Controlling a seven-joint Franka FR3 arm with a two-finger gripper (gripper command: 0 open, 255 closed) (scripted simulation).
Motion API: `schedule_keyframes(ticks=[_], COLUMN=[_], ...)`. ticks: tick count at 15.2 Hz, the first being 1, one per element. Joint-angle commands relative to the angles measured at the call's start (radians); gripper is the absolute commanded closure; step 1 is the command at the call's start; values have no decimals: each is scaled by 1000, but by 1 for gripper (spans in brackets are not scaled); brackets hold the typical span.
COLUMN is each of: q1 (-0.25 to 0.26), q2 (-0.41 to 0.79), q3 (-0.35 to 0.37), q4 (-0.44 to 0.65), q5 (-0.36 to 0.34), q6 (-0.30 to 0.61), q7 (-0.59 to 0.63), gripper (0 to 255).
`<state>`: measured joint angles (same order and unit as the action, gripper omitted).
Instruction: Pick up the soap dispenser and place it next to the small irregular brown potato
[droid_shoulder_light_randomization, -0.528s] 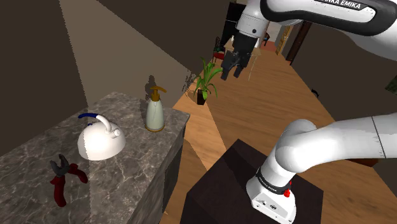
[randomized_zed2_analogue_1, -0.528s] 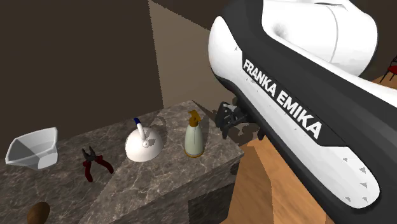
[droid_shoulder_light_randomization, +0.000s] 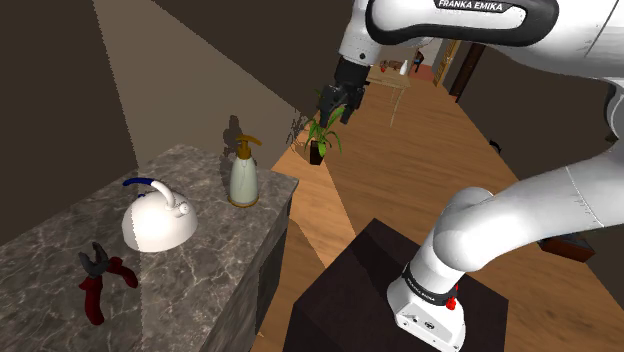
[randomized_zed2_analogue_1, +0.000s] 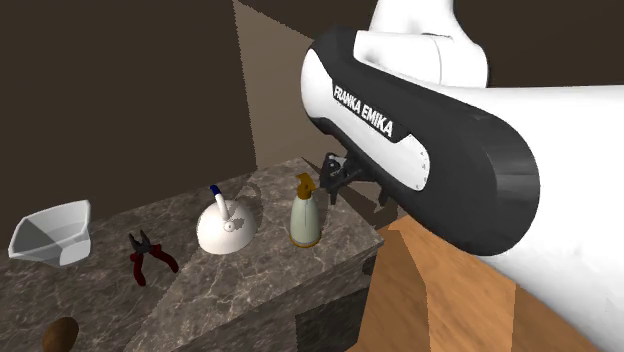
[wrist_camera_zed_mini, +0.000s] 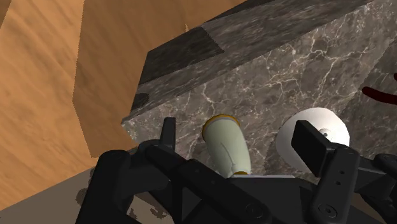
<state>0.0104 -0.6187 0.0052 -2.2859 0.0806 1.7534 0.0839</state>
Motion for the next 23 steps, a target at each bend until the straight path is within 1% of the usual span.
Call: schedule_keyframes(ticks=[1, 7, 12, 17, 21, 22, 23], q1=[5, 17, 26, 38, 49, 51, 52], q2=[78, 298, 485, 677, 836, 865, 869], q3=[10, 34, 52, 65, 72, 73, 73], q4=[25, 133, 260, 420, 577, 608, 601], q5=[7, 19, 19, 11, 1, -2, -2], q6=[56, 171, 236, 271, 275, 274, 285], q7=[7, 28, 47, 69, 86, 90, 90], gripper=[0, 0, 0, 0, 0, 0, 0])
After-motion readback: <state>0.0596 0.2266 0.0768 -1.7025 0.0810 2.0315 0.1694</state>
